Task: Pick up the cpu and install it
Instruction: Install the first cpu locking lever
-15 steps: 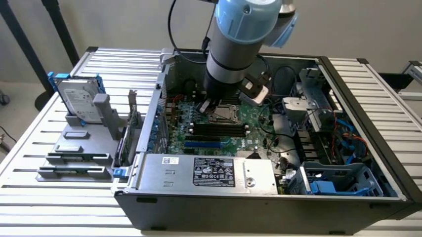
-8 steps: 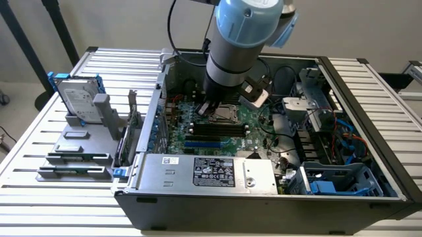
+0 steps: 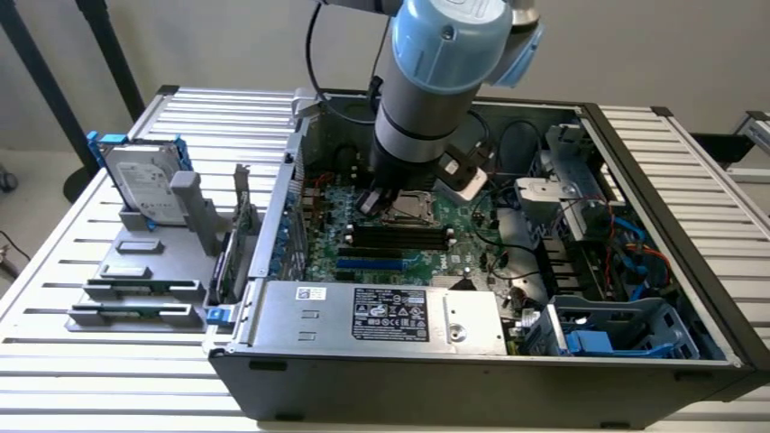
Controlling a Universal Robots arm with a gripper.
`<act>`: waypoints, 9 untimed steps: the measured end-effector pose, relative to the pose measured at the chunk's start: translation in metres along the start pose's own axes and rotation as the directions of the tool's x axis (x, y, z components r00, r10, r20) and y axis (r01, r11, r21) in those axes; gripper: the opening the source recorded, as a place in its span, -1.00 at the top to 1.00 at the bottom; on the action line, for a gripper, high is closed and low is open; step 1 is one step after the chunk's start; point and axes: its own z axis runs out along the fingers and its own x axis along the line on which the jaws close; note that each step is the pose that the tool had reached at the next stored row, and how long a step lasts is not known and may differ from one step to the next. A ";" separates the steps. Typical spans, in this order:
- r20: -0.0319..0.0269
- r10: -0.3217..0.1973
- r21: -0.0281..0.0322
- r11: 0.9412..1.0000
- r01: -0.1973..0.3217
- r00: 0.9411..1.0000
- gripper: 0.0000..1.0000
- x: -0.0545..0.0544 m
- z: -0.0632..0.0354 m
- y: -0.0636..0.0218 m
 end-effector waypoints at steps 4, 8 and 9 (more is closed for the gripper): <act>0.000 0.000 0.000 1.000 0.000 1.000 0.79 0.001 0.0036 -0.0008; 0.000 0.000 0.000 1.000 0.000 1.000 0.79 0.002 0.0073 -0.0030; 0.000 0.000 0.000 1.000 0.000 1.000 0.79 0.002 0.0084 -0.0036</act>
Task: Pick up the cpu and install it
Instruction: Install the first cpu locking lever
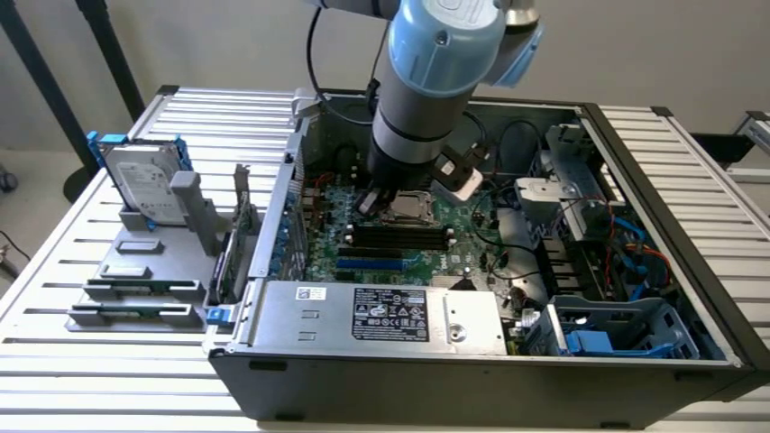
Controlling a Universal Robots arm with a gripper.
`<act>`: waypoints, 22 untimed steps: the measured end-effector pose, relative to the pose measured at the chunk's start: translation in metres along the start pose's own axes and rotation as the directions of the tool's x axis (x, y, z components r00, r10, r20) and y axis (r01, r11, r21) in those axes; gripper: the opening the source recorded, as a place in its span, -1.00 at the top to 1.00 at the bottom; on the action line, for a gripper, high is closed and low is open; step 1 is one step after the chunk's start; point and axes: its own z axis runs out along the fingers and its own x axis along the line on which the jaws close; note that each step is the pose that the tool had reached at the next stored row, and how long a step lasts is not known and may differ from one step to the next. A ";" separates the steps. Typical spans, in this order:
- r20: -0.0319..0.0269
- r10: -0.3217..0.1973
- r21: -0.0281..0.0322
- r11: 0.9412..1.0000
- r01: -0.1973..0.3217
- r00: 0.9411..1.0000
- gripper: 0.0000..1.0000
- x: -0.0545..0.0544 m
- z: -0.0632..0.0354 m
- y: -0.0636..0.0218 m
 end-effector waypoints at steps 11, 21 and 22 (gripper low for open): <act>0.000 0.000 -0.001 1.000 0.000 1.000 0.79 -0.003 0.0156 -0.0023; -0.001 -0.001 -0.002 1.000 0.001 1.000 0.79 -0.006 0.0273 -0.0007; -0.001 -0.001 -0.002 1.000 0.001 1.000 0.79 -0.006 0.0282 -0.0005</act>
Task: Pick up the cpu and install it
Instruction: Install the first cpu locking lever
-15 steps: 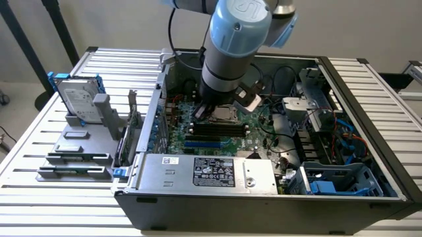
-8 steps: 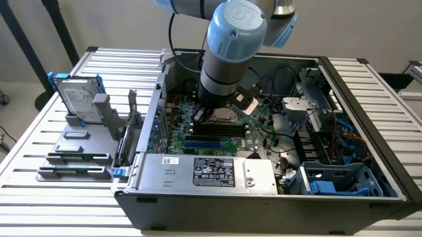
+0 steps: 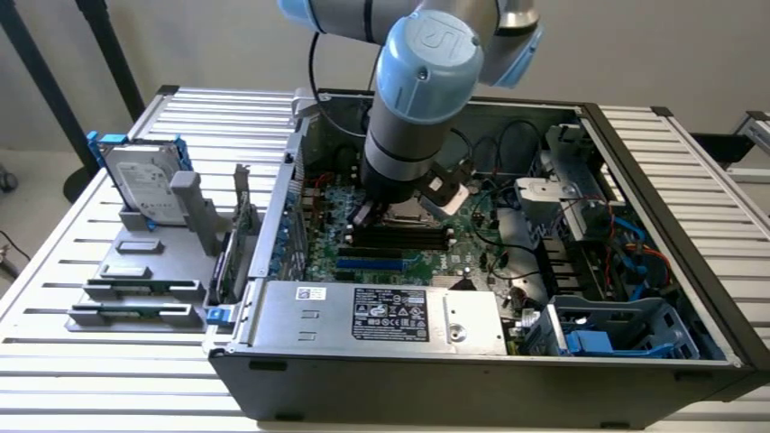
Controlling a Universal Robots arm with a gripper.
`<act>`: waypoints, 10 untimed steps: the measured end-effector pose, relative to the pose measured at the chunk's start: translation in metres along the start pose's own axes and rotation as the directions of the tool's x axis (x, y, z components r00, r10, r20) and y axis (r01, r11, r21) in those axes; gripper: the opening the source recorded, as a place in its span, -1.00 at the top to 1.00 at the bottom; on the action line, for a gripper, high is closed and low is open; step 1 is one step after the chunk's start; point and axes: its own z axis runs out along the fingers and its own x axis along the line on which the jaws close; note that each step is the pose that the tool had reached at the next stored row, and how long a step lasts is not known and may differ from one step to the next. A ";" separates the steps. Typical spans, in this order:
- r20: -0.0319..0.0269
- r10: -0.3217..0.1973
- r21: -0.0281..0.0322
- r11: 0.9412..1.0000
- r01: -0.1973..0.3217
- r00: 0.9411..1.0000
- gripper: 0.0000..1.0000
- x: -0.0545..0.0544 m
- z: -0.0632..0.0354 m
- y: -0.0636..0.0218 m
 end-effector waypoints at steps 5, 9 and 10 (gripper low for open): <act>0.000 0.000 0.000 1.000 0.000 1.000 0.79 0.000 0.0037 -0.0003; 0.000 0.000 0.000 1.000 0.000 1.000 0.79 0.000 0.0062 -0.0012; 0.000 0.000 0.000 1.000 0.000 1.000 0.79 0.000 0.0068 -0.0012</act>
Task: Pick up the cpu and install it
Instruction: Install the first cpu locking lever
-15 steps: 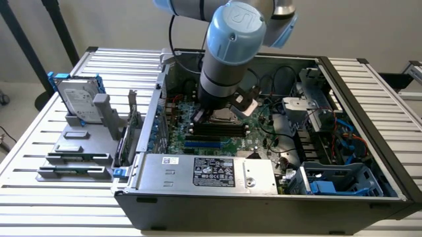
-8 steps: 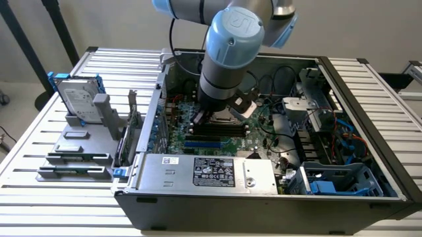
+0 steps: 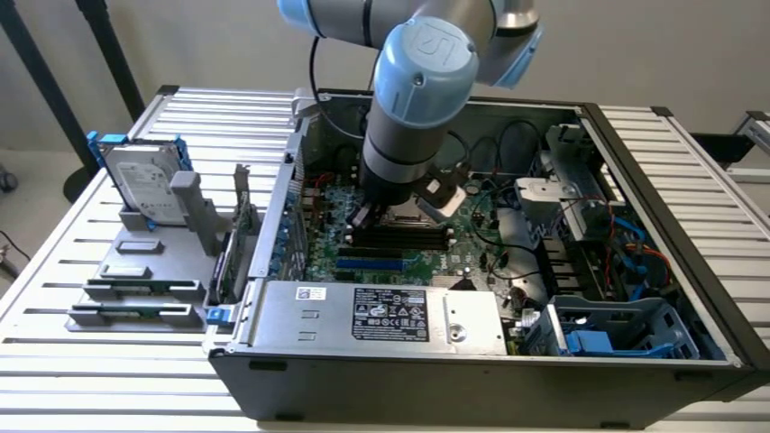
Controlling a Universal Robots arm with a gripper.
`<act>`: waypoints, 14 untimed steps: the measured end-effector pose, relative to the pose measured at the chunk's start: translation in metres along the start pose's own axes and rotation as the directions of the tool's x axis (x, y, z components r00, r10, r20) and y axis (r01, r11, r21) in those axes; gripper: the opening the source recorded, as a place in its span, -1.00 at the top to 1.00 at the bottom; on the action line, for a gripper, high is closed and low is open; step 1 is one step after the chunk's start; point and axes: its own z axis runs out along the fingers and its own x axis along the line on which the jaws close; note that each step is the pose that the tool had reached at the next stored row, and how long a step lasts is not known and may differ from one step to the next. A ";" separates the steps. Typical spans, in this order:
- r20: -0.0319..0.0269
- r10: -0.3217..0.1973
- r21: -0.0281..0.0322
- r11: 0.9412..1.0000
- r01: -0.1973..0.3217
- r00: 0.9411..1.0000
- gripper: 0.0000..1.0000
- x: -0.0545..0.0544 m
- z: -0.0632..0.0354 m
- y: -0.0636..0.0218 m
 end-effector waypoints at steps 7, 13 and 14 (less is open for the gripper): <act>0.000 0.000 0.000 1.000 0.000 1.000 0.79 0.001 0.0034 -0.0002; 0.000 0.000 0.000 1.000 0.000 1.000 0.79 0.001 0.0056 -0.0005; 0.000 0.000 0.000 1.000 0.000 1.000 0.79 0.001 0.0061 -0.0005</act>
